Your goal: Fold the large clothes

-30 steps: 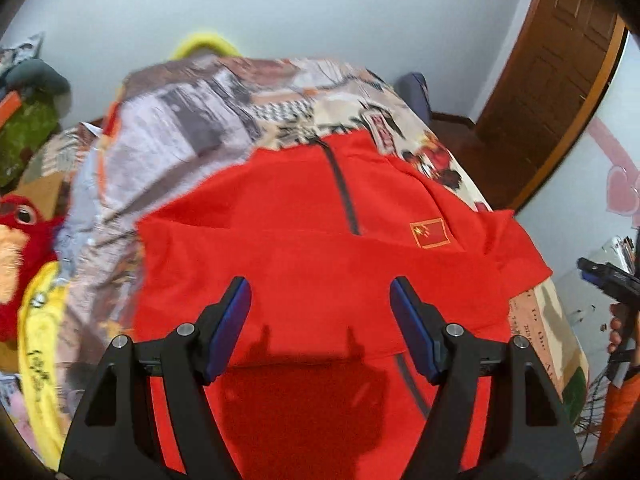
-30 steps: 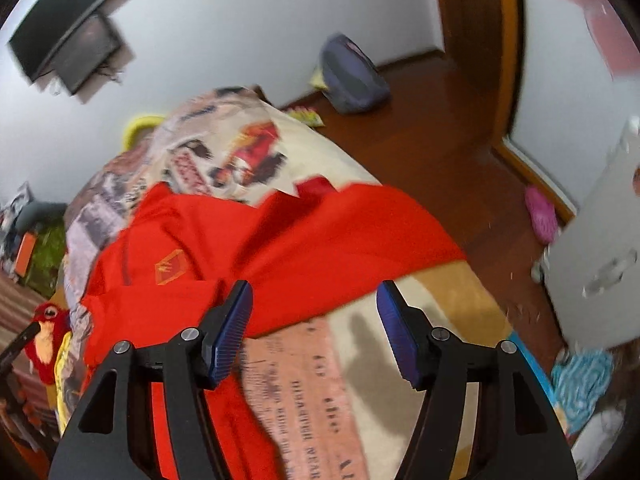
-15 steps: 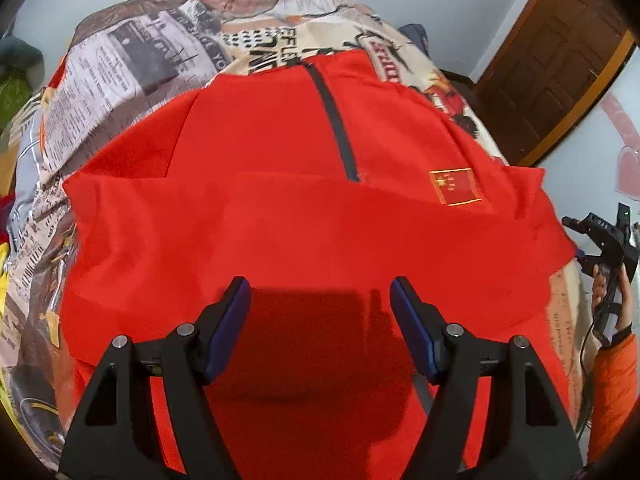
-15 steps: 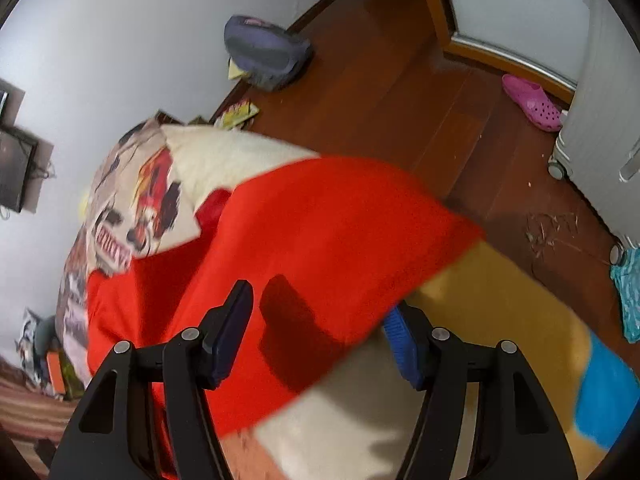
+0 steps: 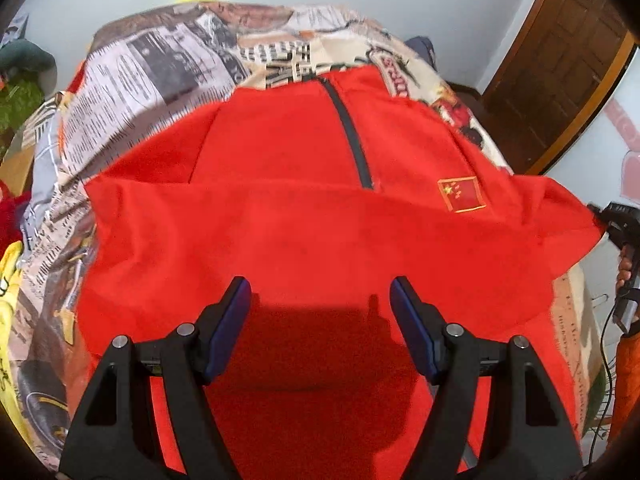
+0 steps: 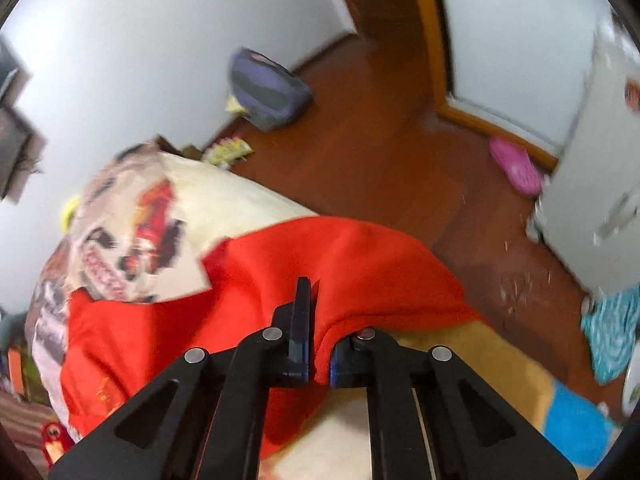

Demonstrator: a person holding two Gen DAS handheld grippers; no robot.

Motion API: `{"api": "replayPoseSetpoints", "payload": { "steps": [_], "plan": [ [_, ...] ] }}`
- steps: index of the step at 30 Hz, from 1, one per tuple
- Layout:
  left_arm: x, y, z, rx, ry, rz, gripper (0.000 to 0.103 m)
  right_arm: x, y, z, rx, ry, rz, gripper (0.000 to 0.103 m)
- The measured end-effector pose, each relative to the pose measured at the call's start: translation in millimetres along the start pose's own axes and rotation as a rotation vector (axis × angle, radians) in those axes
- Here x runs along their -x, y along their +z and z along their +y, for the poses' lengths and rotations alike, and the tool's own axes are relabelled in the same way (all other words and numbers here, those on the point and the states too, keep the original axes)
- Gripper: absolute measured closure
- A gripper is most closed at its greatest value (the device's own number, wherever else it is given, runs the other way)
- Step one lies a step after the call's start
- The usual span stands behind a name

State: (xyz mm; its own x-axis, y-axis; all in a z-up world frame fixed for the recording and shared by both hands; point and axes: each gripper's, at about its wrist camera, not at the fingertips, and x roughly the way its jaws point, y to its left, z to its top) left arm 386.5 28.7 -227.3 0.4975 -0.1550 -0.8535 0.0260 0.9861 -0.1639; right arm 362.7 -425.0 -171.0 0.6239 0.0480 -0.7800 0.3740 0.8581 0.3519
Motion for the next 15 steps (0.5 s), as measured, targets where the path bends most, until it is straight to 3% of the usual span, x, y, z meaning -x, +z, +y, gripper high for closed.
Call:
{"api": "replayPoseSetpoints", "payload": {
  "steps": [4, 8, 11, 15],
  "plan": [
    [26.7, -1.3, -2.8, -0.018, -0.002, -0.042, 0.032, 52.3, 1.9, 55.8, 0.183, 0.077, -0.126, 0.097],
    [49.3, -5.3, -0.6, -0.017, 0.005, -0.070, 0.032, 95.9, -12.4, 120.7, 0.351, 0.231, -0.197, 0.097],
    [61.9, -8.3, 6.3, -0.006, -0.002, -0.083, 0.032, 107.3, -30.3, 161.1, 0.426, 0.316, -0.180, 0.097],
    [76.2, -15.2, 17.1, -0.001, 0.000, -0.099, 0.032, 96.1, -68.3, 206.8, 0.530, 0.382, -0.089, 0.097]
  ]
}}
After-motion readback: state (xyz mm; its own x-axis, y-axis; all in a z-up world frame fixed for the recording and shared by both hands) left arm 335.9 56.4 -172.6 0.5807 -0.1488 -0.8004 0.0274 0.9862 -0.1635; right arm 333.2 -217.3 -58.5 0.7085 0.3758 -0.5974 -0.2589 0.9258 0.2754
